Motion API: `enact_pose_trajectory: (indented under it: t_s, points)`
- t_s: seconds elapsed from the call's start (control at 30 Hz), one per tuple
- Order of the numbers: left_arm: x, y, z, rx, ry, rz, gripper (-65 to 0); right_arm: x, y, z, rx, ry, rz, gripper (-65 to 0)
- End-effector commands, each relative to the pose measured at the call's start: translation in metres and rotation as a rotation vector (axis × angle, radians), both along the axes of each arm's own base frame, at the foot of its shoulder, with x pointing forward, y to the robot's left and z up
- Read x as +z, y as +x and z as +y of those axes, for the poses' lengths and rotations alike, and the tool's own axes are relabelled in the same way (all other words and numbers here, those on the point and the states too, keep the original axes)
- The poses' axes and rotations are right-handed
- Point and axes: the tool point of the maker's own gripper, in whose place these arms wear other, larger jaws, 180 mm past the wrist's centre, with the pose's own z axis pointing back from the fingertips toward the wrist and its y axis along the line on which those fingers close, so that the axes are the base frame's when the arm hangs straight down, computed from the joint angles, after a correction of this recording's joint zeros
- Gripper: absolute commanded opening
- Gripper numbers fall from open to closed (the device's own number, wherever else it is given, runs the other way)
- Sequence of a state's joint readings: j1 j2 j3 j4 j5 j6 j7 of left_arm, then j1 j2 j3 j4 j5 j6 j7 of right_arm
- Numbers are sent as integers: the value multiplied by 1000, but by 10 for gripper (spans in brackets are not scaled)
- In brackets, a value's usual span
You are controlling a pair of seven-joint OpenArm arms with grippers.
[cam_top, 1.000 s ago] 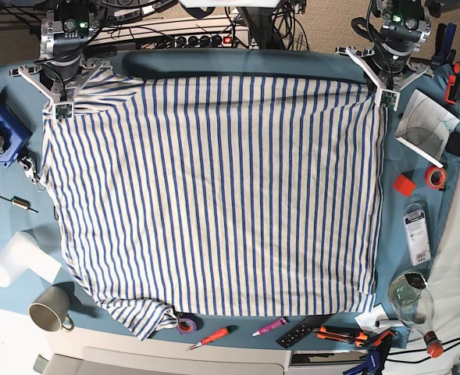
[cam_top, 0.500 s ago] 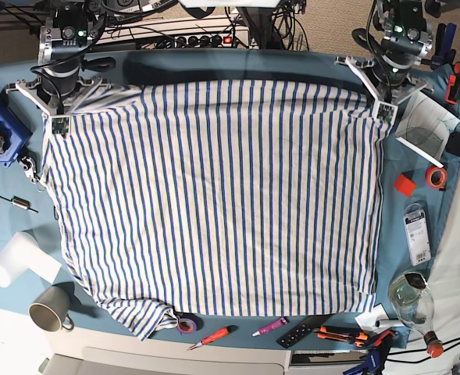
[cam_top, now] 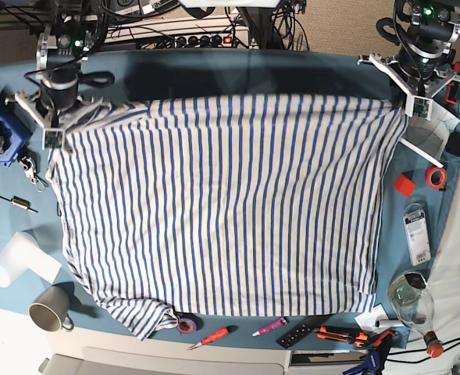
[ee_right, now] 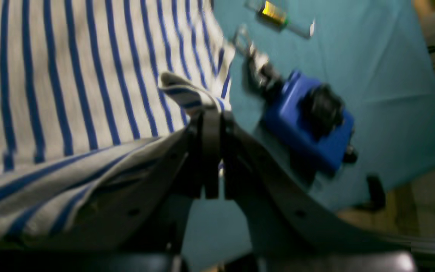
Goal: Fold the T-shirt properly
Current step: 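Lift the collar edge with both grippers and fold it toward the hem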
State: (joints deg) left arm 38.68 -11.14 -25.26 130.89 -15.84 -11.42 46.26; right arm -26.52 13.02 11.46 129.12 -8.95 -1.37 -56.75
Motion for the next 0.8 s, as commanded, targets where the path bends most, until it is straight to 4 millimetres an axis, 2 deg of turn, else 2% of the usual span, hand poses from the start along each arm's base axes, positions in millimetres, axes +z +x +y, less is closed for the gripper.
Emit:
enact_pose_trajectory:
  t_s: [0.0, 0.17, 0.37, 0.63, 0.77]
  points:
    - [8, 3, -1, -21, 9, -34, -650, 15, 7, -2, 7, -31, -53, -650]
    - [18, 12, -6, -52, 3, -106, -650, 23, 20, -3, 9, -31, -92, -650]
    - [24, 19, -6, -53, 0, -146, -650, 10, 34, -13, -21, -19, -75, -650]
    - [4, 37, 5, -13, -22, -136, -650, 15, 55, -19, -36, -12, -115, -650]
    - [7, 51, 8, -9, -23, -163, -650, 10, 67, -25, -53, -1, -116, -650]
